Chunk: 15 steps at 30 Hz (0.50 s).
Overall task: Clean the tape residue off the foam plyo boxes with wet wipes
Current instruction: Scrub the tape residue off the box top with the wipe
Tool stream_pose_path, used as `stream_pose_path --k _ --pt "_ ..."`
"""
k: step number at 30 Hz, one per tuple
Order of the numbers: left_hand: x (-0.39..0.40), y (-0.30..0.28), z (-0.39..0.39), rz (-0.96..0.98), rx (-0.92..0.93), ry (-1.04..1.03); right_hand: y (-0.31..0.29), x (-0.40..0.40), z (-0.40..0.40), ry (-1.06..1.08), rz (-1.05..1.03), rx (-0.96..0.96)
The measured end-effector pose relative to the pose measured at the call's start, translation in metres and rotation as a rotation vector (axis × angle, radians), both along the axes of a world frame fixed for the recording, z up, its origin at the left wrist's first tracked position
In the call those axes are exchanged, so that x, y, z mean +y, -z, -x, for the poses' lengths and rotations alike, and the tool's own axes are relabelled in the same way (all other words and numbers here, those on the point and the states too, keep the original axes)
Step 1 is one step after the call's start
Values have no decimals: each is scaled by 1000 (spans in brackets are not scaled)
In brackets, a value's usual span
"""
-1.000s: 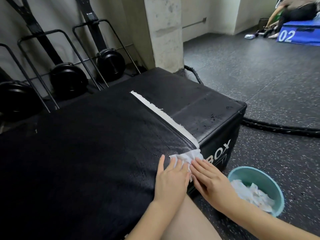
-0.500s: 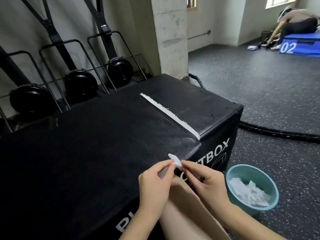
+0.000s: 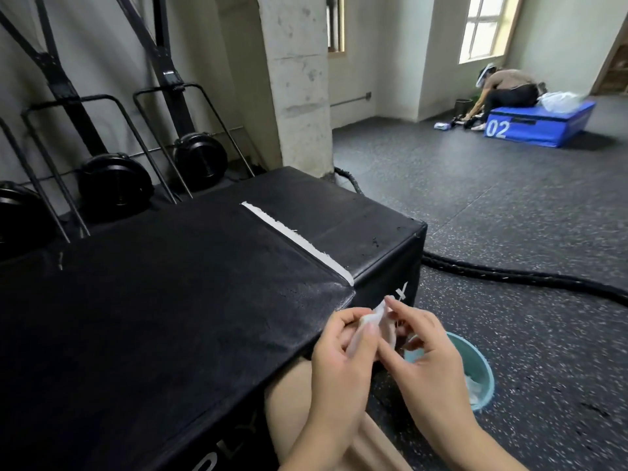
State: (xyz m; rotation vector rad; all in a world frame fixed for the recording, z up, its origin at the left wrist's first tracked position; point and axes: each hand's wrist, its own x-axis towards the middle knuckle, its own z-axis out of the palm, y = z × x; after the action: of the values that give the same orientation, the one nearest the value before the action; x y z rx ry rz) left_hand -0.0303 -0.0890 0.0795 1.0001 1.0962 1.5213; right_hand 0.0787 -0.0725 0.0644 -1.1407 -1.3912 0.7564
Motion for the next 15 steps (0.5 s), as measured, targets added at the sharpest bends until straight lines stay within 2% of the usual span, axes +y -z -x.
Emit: stream_pose_path --k 2,4,10,15 --pt "6 -3 -11 -9 49 83 -2 5 -18 72 -28 -86" --pt "12 -7 -23 -25 87 139 -4 8 -35 100 -21 -87" --pt "27 -7 -59 -9 204 166 -11 -1 -85 128 105 70" --pt "31 0 -95 39 228 187 -7 -21 -126 86 155 311"
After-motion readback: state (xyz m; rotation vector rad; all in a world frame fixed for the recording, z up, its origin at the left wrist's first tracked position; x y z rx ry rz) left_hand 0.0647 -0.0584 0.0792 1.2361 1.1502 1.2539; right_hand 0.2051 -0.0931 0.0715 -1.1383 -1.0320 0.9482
